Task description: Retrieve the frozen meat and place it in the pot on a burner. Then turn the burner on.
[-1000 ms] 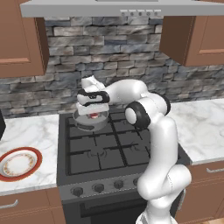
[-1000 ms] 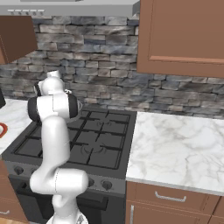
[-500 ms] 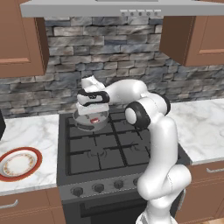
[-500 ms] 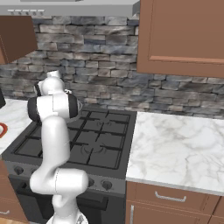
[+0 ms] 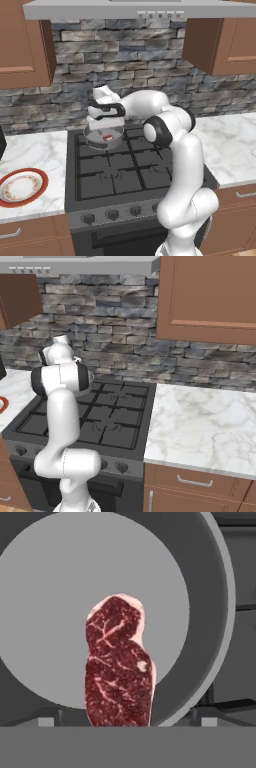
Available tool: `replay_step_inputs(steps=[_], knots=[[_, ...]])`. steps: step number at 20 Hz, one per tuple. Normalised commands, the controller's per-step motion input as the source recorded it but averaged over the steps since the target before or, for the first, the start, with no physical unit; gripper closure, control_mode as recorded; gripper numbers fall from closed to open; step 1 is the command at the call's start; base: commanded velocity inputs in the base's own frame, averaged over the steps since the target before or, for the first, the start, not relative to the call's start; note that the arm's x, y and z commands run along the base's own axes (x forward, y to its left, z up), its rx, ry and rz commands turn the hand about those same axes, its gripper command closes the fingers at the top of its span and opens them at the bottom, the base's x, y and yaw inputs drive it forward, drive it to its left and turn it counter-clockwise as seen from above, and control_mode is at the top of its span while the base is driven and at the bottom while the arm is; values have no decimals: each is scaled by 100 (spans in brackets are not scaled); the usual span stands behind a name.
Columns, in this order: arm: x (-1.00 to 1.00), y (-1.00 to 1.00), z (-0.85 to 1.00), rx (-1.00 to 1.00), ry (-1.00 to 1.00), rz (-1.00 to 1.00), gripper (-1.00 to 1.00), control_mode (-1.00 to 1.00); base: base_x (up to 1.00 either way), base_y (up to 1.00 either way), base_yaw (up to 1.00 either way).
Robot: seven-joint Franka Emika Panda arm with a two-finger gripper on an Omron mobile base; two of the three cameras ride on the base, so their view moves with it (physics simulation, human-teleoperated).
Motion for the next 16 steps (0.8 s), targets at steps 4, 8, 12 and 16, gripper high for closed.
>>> replay_step_inputs(steps=[4, 8, 12, 16], knots=[[-7, 0, 47, 0, -6, 0, -100, -100, 0, 0, 0], [-19, 0, 34, 0, -4, 0, -100, -100, 0, 0, 0], [-47, 0, 38, 1, -9, 0, -100, -100, 0, 0, 0], [-73, 0, 42, 7, -1, -5, -100, -100, 0, 0, 0]])
